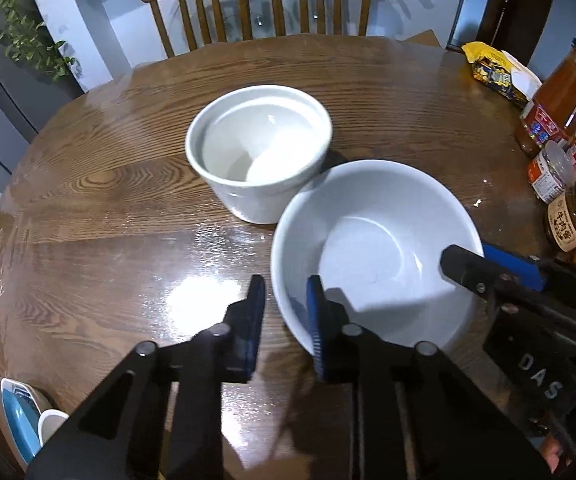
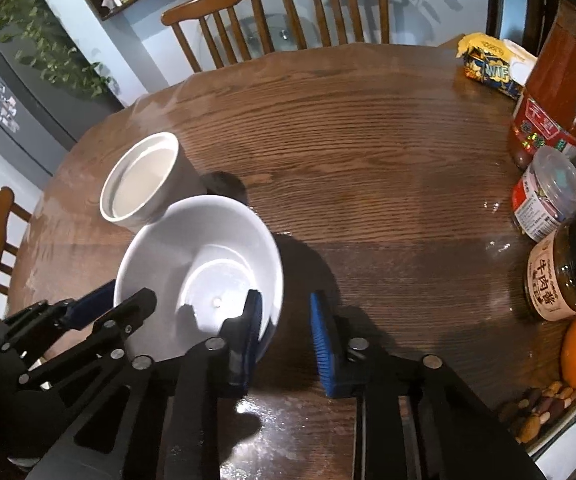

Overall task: Organize plates and bowls
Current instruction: 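Grip the rim of the medium white bowl with the left gripper and lift, then carry the medium bowl over the large white bowl and lower it inside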

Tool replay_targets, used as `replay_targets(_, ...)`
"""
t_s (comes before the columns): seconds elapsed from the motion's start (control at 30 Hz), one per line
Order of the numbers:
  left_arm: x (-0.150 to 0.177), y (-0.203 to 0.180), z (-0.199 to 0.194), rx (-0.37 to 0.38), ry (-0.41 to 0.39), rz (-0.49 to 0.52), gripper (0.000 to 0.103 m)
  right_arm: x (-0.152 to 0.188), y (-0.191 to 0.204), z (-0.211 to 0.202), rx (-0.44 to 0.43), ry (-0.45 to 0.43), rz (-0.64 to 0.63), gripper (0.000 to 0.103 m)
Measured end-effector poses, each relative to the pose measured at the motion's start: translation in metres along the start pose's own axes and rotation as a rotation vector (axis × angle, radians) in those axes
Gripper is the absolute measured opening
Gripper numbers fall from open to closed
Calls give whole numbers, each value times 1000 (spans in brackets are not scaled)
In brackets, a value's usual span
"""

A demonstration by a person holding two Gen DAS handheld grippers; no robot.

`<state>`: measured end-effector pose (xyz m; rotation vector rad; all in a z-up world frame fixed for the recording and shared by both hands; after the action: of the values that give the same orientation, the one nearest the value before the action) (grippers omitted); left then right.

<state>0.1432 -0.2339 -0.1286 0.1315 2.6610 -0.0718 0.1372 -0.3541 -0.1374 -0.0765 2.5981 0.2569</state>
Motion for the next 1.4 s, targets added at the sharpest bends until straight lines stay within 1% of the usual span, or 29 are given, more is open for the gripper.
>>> replay_targets(0.03, 1, -1, 0, 0, -1, 3, 13, 0, 2, 0, -3, -2, -5, 16)
replay_targets(0.1, 2, -2, 1, -4, -5, 6, 13, -1, 6, 1, 3, -4, -14, 12)
replay_targets(0.27, 2, -2, -1, -1, -10, 7, 12, 3, 6, -1, 1, -12, -4, 12)
replay_targets(0.4, 1, -6, -15, -13, -59, 33, 12, 6, 14, -14, 37, -44, -26, 12)
replay_targets(0.7, 12, 1, -57, 5, -139, 53, 12, 13, 32, -61, 45, -122, -41, 12)
replay_targets(1.07, 45, 26, -107, 10, -213, 55, 13, 39, 68, -104, 34, -173, -69, 12)
replay_targets(1.4, 74, 47, -140, 25, -246, 36, 13, 64, 97, -136, 37, -206, -95, 12)
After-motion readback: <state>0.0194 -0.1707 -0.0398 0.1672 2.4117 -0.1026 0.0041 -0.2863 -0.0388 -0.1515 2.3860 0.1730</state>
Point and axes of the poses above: each gripper's, at about its wrist camera, not at the fingertips, and z roughly the way its jaws point, y to its left, x to its underside, the point moved 4 cm from there along z, roughly the way its jaws point, and after that the axes turned 12 degrees about -z, right-handed, at the moved point
